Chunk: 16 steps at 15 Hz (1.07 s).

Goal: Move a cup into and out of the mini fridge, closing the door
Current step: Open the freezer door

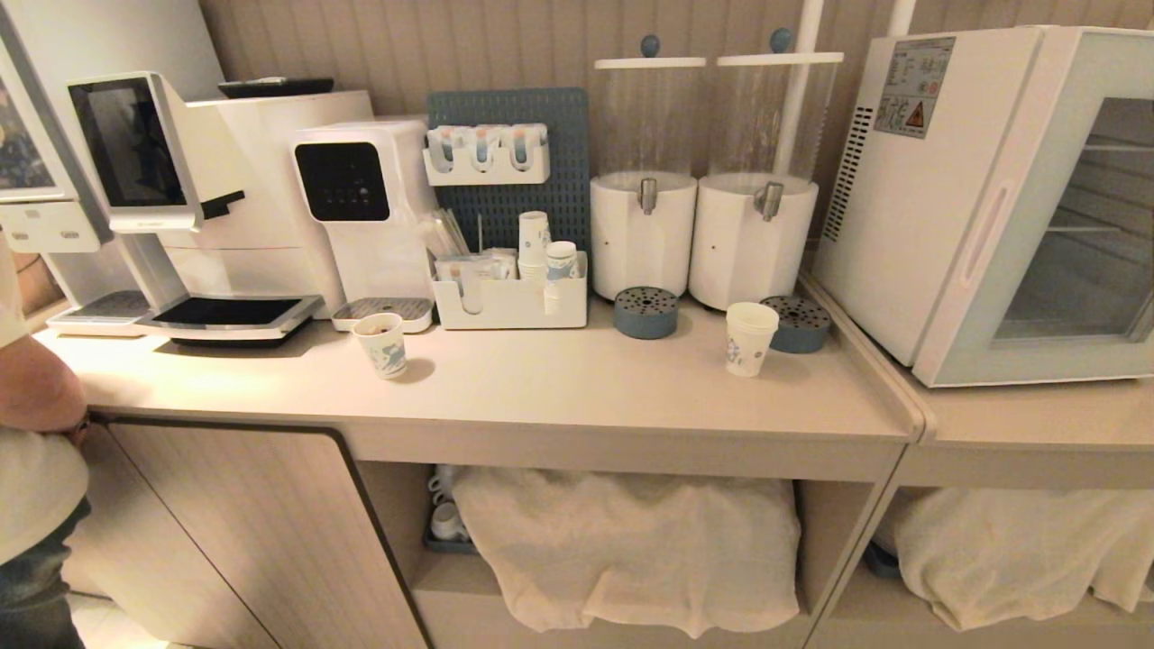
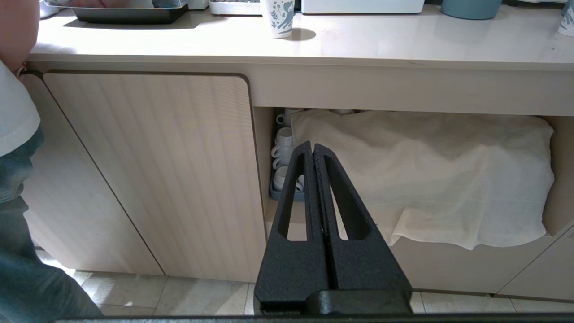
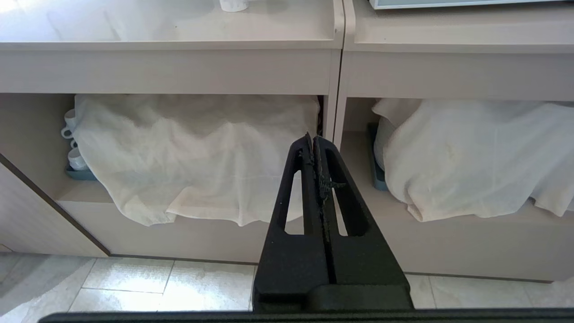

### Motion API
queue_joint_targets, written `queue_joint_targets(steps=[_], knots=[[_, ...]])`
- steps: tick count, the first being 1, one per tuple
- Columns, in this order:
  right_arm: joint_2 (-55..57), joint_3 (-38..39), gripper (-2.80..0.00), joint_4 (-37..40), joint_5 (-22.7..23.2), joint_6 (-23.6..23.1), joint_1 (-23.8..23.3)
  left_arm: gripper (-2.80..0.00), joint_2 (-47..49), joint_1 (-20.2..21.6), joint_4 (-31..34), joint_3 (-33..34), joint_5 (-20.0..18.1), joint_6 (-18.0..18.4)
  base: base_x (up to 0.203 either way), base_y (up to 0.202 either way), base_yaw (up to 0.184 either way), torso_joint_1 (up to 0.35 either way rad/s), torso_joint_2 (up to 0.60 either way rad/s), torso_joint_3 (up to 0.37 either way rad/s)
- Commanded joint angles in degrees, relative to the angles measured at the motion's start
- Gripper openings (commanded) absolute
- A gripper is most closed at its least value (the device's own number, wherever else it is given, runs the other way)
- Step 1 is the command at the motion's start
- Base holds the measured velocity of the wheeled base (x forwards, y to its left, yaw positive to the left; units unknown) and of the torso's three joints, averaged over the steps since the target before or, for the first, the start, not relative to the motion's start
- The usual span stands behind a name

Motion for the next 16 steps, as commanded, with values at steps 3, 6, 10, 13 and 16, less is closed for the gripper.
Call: queue_joint_targets(steps=[3, 6, 10, 13, 16], knots=[[0.1, 0.0, -2.8, 0.1, -0.1, 0.3, 0.0, -2.8, -0.1, 0.0, 0.1, 0.0, 0.0, 0.0, 0.0, 0.0, 0.0, 0.0, 0.0, 0.0], [0.1, 0.0, -2.8, 0.1, -0.2, 0.3, 0.0, -2.8, -0.1, 0.0, 0.2, 0.0, -0.1, 0.1, 0.0, 0.0, 0.0, 0.0, 0.0, 0.0], [0.2, 0.0, -2.8, 0.1, -0.2, 0.4, 0.0, -2.8, -0.1, 0.0, 0.2, -0.1, -0.1, 0.0, 0.002, -0.144, 0.005, 0.004, 0.0, 0.002], [0.2, 0.0, -2.8, 0.2, -0.2, 0.4, 0.0, -2.8, -0.1, 0.0, 0.2, 0.0, -0.1, 0.1, 0.0, -0.196, 0.0, 0.001, 0.0, 0.002], [0.2, 0.0, -2.8, 0.1, -0.2, 0.4, 0.0, -2.8, -0.1, 0.0, 0.2, 0.0, -0.1, 0.1, 0.0, -0.191, 0.0, 0.001, 0.0, 0.005]])
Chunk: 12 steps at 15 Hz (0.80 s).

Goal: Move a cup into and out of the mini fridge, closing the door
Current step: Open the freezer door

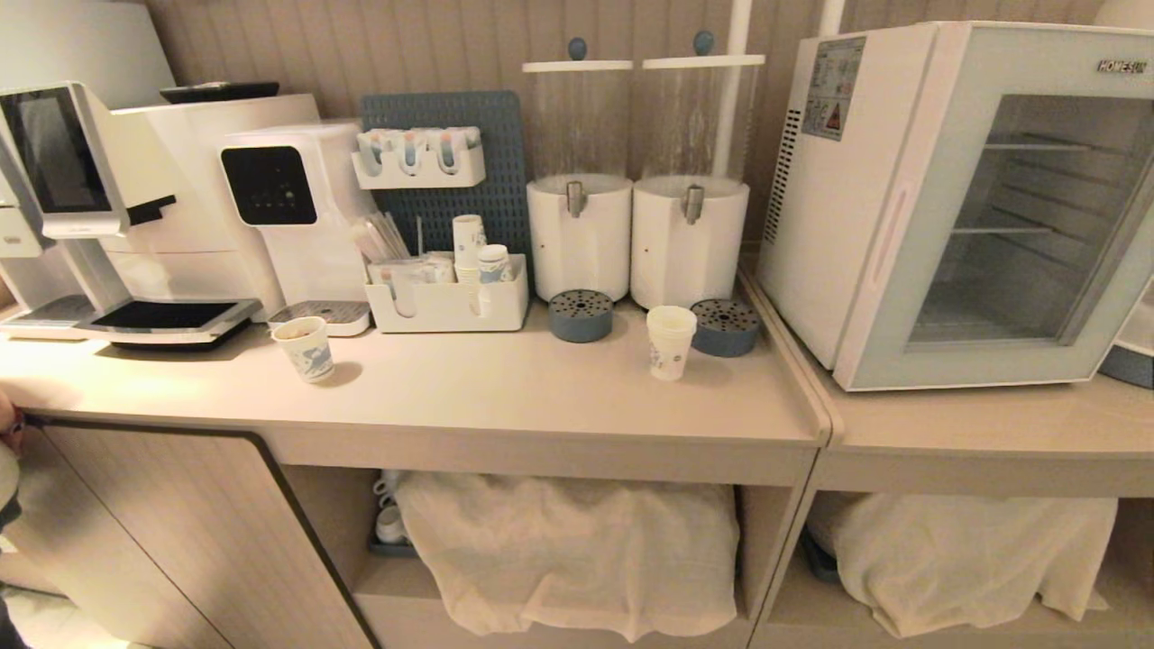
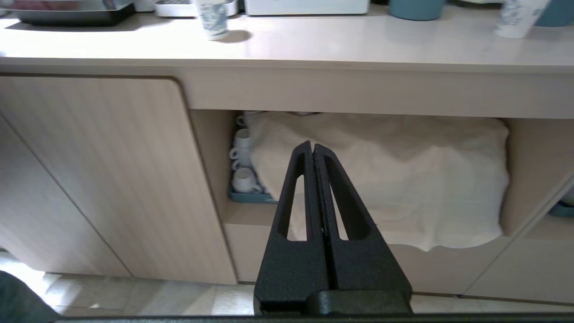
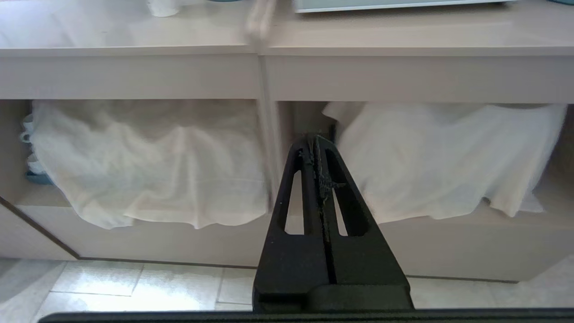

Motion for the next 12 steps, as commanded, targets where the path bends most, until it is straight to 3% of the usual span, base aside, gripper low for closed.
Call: queue_joint_targets(steps=[1, 12], knots=[[0.1, 0.0, -2.8, 0.1, 0.0, 0.0, 0.0, -2.8, -0.1, 0.0, 0.0, 0.0, 0.0, 0.0, 0.0, -0.193, 0.0, -0.001, 0.0, 0.009], [0.1, 0.0, -2.8, 0.0, 0.0, 0.1, 0.0, -2.8, -0.1, 0.0, 0.0, 0.0, 0.0, -0.1, 0.0, -0.193, -0.001, 0.003, 0.0, 0.001]])
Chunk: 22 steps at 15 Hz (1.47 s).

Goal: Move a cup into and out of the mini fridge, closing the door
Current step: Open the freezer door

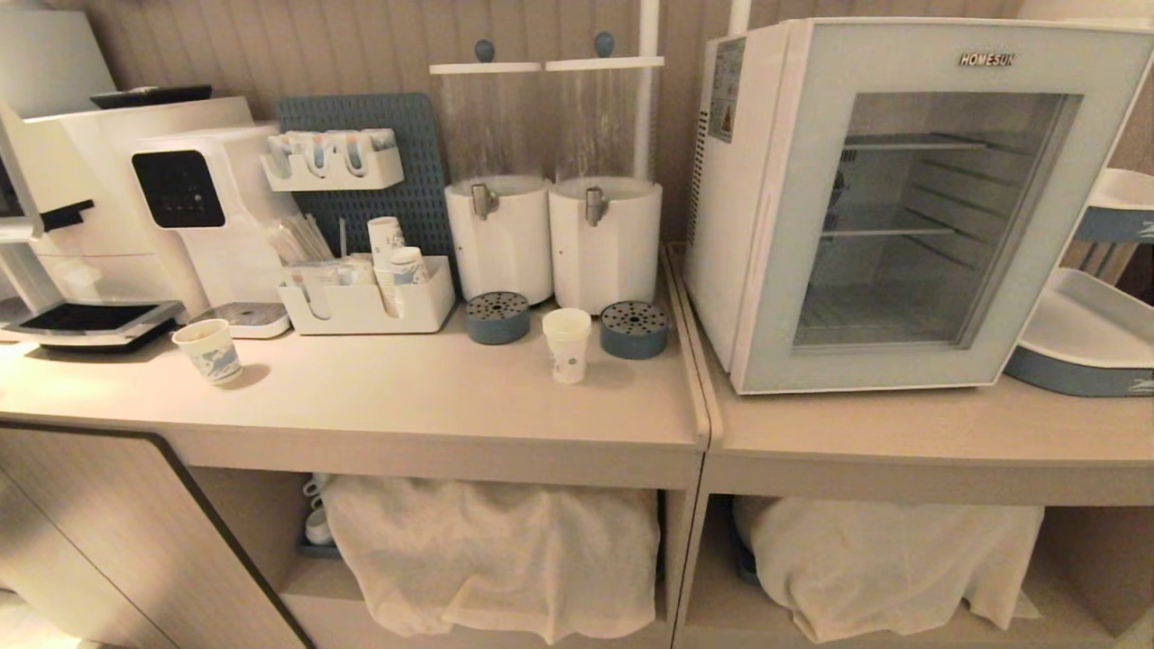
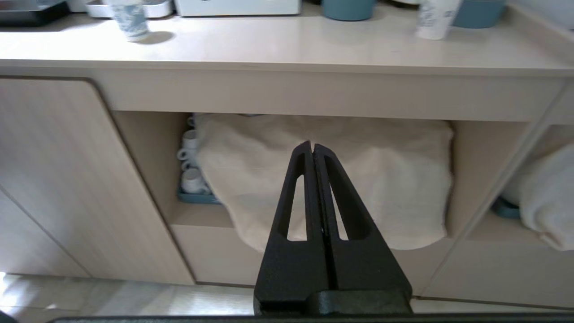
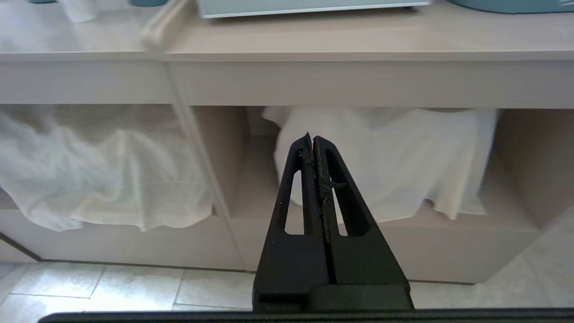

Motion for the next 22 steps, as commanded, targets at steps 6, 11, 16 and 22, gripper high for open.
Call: queue_joint_targets(steps=[6, 11, 16, 22], knots=[[0.1, 0.0, -2.8, 0.1, 0.0, 0.0, 0.0, -2.8, -0.1, 0.0, 0.0, 0.0, 0.0, 0.0, 0.0, -0.193, 0.002, 0.004, 0.0, 0.002], [0.1, -0.1, -2.8, 0.1, 0.0, 0.0, 0.0, -2.8, -0.1, 0.0, 0.0, 0.0, 0.0, 0.0, 0.0, -0.19, 0.0, 0.001, 0.0, 0.002], [0.1, -0.1, -2.8, 0.1, 0.0, 0.0, 0.0, -2.8, -0.1, 0.0, 0.0, 0.0, 0.0, 0.0, 0.0, -0.192, -0.001, 0.003, 0.0, 0.003], [0.1, -0.2, -2.8, 0.1, 0.0, 0.0, 0.0, -2.8, -0.1, 0.0, 0.1, -0.1, 0.0, 0.0, 0.0, -0.188, 0.0, 0.001, 0.0, 0.004]])
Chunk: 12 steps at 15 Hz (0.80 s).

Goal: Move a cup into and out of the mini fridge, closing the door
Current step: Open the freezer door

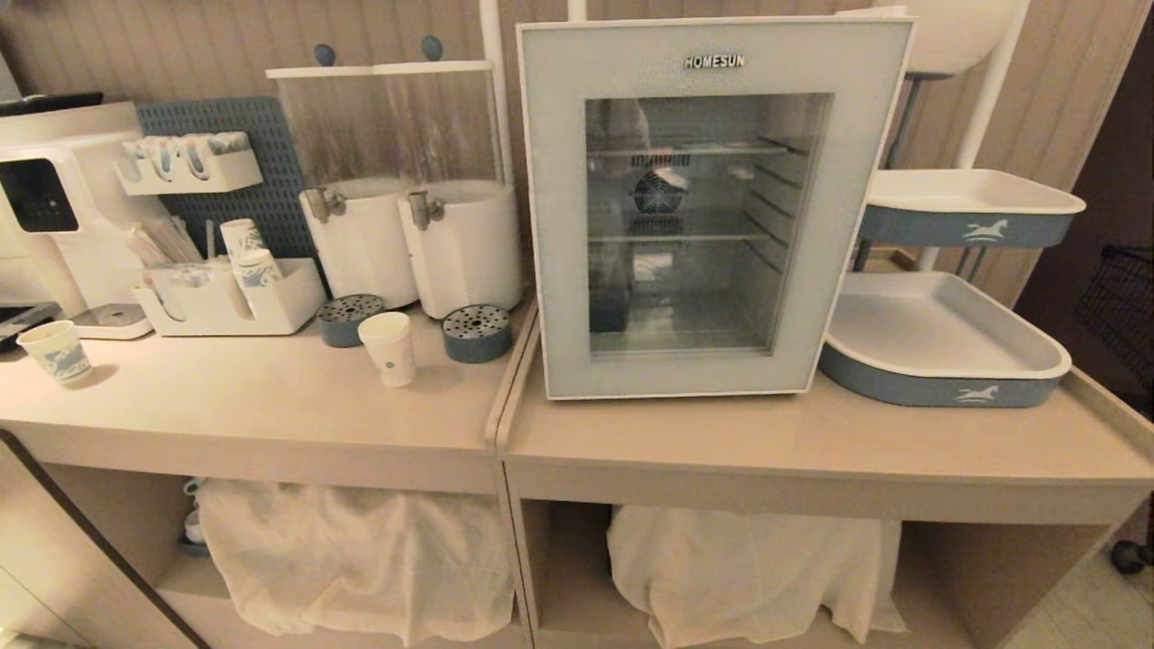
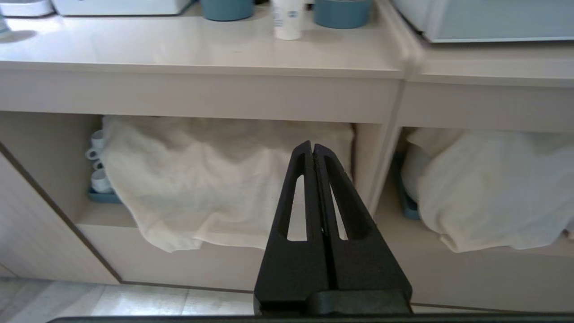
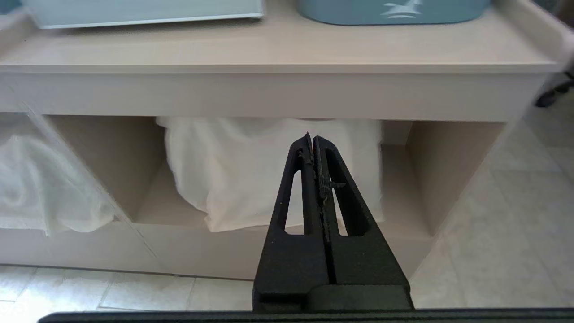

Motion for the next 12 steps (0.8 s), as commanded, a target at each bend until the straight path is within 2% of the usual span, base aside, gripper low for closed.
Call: queue_joint_targets(steps=[1, 7, 12], knots=[[0.1, 0.0, -2.8, 0.1, 0.0, 0.0, 0.0, -2.8, -0.1, 0.0, 0.0, 0.0, 0.0, 0.0, 0.0, -0.197, 0.003, 0.005, 0.0, 0.002], [0.1, 0.0, -2.8, 0.1, 0.0, 0.0, 0.0, -2.8, -0.1, 0.0, -0.3, 0.1, 0.0, -0.1, 0.0, -0.173, 0.002, 0.003, 0.0, 0.003], [0.1, 0.0, -2.8, 0.1, 0.0, 0.0, 0.0, -2.8, -0.1, 0.0, -0.1, 0.1, 0.0, 0.0, 0.0, 0.0, 0.0, 0.0, 0.0, 0.0]])
